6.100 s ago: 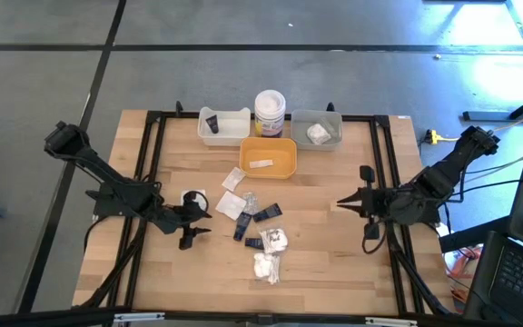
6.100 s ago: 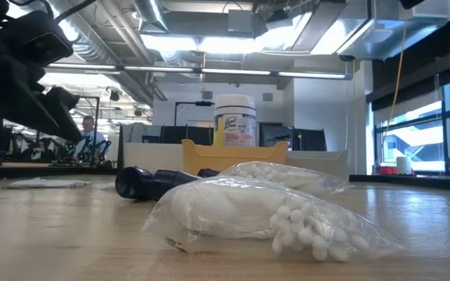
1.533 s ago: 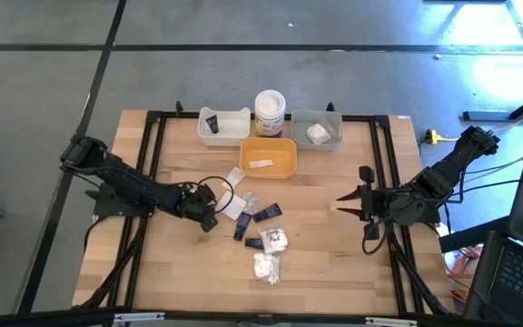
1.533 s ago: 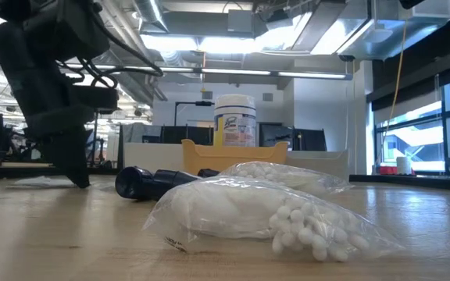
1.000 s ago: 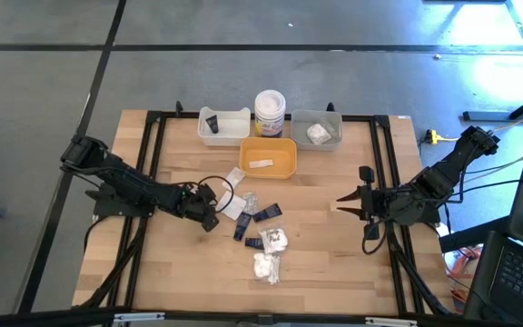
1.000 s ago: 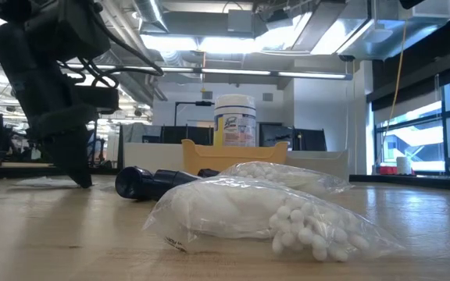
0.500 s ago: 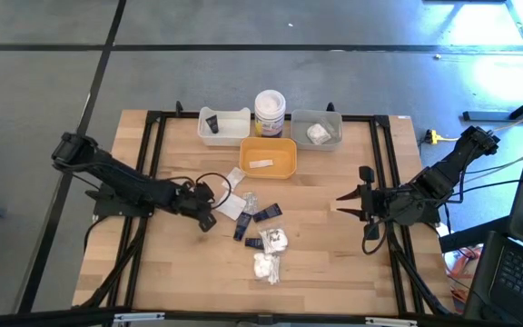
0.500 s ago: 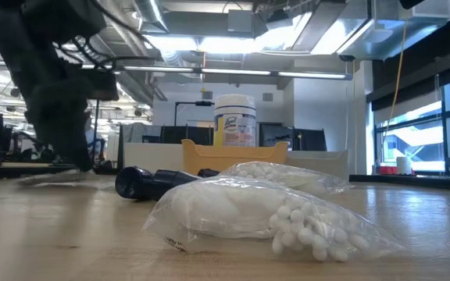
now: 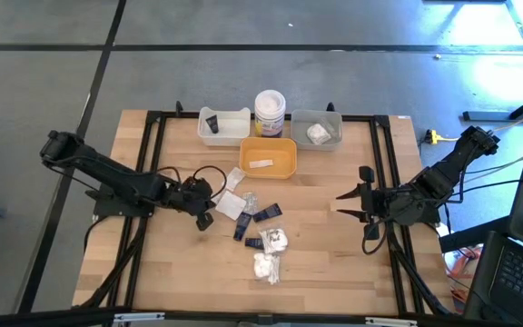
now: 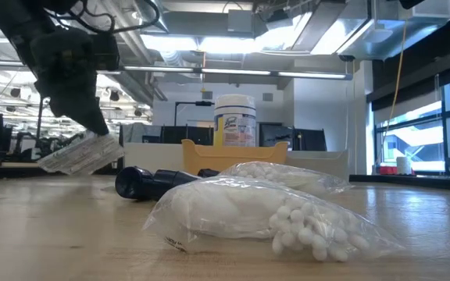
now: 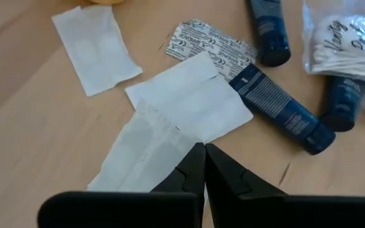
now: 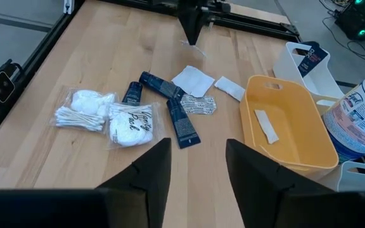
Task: Pick & Place Travel size toiletries
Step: Put the white bandage into the yellow bin
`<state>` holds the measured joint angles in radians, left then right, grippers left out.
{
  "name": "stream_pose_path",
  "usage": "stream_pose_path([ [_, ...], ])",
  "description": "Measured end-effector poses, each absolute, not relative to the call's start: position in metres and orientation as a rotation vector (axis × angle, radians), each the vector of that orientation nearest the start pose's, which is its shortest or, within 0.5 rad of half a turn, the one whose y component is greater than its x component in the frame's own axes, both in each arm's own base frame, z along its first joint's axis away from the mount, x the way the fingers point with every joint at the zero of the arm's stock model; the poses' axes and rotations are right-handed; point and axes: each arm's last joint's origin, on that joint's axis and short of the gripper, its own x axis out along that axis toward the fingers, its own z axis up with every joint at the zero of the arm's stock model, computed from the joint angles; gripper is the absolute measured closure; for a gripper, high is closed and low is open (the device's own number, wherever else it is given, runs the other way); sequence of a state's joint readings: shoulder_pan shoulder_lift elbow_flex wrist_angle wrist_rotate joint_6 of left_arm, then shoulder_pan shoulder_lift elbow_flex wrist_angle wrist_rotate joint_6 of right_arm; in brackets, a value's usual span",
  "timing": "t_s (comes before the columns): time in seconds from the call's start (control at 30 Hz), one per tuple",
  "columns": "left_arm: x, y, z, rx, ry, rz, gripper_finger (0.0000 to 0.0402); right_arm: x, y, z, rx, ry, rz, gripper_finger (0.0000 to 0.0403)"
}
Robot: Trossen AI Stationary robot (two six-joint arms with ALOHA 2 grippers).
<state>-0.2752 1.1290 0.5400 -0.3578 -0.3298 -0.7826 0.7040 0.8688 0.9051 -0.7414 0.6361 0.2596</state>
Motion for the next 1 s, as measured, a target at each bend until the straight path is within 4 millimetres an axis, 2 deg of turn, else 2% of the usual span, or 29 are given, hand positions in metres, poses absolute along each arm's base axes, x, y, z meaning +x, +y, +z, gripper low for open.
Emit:
stream_pose_path([
  [0.37,0.197,-0.044,0.169,-0.424,0.951,0.296,0.0392,0.134,0.091,0.315,-0.185,0.553,-0.007,0.0229],
  [0.73,0.197,-0.044,0.169,-0.369,0.951,0.270,0.0307,0.134,0.091,0.315,-0.185,0.553,-0.007,0.0214],
  [1.0,0.198,-0.043,0.167,-0.308,0.954,0.275,0.0301,0.134,0.091,0.315,-0.185,0.553,-0.007,0.0207],
])
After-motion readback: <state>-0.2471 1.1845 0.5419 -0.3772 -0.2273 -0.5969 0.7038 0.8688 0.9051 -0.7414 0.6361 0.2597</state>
